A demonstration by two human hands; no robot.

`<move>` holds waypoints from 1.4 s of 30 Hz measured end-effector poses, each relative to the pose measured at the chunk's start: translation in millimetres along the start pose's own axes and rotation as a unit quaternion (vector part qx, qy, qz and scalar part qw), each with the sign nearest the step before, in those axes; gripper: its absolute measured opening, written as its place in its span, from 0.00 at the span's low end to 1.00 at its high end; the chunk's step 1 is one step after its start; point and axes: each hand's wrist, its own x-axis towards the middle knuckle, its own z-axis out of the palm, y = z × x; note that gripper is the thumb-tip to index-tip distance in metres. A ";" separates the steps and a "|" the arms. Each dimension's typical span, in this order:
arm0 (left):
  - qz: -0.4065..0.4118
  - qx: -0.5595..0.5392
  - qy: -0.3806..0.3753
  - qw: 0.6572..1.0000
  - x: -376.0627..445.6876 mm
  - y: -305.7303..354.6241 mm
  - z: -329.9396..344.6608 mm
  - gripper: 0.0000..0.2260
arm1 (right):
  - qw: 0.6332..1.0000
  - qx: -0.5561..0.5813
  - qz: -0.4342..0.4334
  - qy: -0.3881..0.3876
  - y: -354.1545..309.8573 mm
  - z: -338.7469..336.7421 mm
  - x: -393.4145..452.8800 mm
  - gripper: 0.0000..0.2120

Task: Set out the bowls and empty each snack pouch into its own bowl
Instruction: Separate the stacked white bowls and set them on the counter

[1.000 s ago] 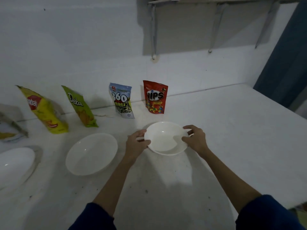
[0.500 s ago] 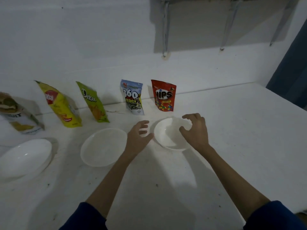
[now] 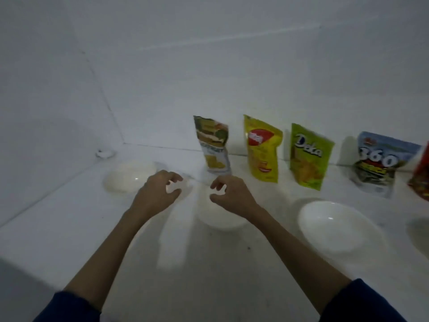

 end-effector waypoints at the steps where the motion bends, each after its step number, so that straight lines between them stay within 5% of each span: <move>1: -0.023 0.016 0.008 1.000 2.7 -33.0 -14.1 0.13 | 1.000 -0.003 -0.006 -0.015 -14.9 23.6 17.8 0.12; 6: -0.087 0.064 0.016 0.994 18.6 -163.3 -56.4 0.15 | 0.999 0.004 0.024 -0.021 -67.1 116.1 93.6 0.14; 12: -0.148 -0.065 -0.021 0.987 46.3 -227.0 -62.7 0.20 | 0.993 0.002 0.112 0.019 -85.8 161.2 143.6 0.13; 17: -0.154 -0.101 0.003 0.983 55.1 -233.1 -59.7 0.30 | 0.990 -0.012 0.136 0.023 -89.5 163.6 152.2 0.09; 22: -0.145 -0.124 0.011 0.982 55.5 -231.0 -64.7 0.17 | 0.988 0.002 0.140 0.058 -97.3 167.1 149.6 0.07; 26: -0.145 -0.162 0.018 0.976 53.0 -233.9 -69.0 0.25 | 0.986 0.002 0.151 0.067 -103.1 170.2 145.3 0.05; 35: -0.148 -0.247 0.054 0.956 40.4 -230.5 -68.0 0.16 | 0.985 0.001 0.161 0.061 -106.1 169.4 140.5 0.08; 42: -0.111 -0.320 0.085 0.937 44.4 -214.4 -84.1 0.19 | 0.972 0.092 0.146 0.163 -119.0 150.9 134.6 0.07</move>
